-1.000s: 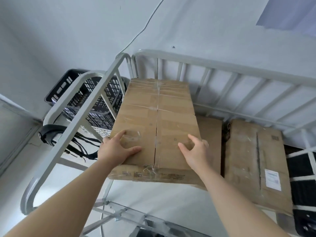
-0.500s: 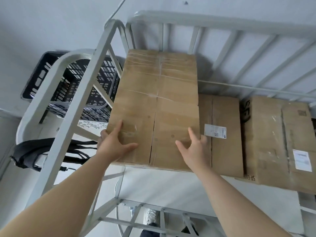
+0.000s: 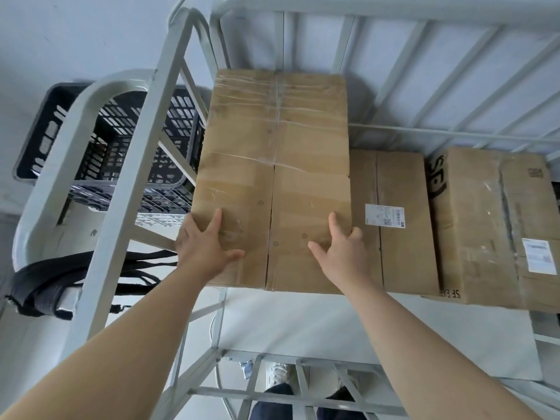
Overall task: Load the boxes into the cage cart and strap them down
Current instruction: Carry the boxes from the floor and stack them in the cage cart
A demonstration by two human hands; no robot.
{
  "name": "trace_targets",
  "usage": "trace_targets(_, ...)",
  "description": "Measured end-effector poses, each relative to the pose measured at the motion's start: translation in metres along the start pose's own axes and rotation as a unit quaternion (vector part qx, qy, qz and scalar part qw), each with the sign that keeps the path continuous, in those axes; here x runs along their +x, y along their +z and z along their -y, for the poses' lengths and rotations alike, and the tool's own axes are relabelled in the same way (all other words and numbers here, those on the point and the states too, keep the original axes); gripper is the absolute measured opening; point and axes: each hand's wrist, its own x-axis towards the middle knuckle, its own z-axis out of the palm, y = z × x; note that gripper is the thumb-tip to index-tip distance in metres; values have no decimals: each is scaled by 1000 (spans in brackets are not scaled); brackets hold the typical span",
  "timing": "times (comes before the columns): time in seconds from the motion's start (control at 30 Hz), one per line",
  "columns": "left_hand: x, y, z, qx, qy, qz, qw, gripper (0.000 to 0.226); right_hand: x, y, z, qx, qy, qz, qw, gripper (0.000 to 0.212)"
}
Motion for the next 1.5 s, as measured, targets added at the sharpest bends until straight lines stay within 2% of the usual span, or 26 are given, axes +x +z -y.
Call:
trace_targets(0.17, -22, -18, -29, 120, 101, -26, 987, 55, -19, -28, 8, -42, -46, -28, 998, 54)
trace_targets(0.27, -48, -39, -54, 132, 167, -68, 975, 41, -39, -60, 7, -39, -68, -57, 995, 41)
trace_targets(0.53, -141, -104, -147, 106, 350, -148, 919, 41, -126, -174, -26, -46, -67, -185, 979, 35)
trace_targets(0.63, -185, -115, -186, 99, 413, -159, 891, 38, -171, -210, -52, -53, -34, -235, 970, 47)
trace_targets(0.77, -251, -111, -240, 94, 490, -151, 853, 37, -236, -248, -97, -36, 30, -281, 958, 45)
trace_targets(1.1, -445, -23, -339, 121, 647, -90, 748, 45, -432, -271, -241, -9, 207, -362, 909, 47)
trace_targets(1.23, -537, 34, -359, 126, 701, -57, 700, 45, -525, -254, -303, 7, 278, -395, 876, 40)
trace_targets(1.5, -721, 163, -379, 163, 798, -2, 580, 44, -707, -190, -416, 18, 439, -395, 807, 51)
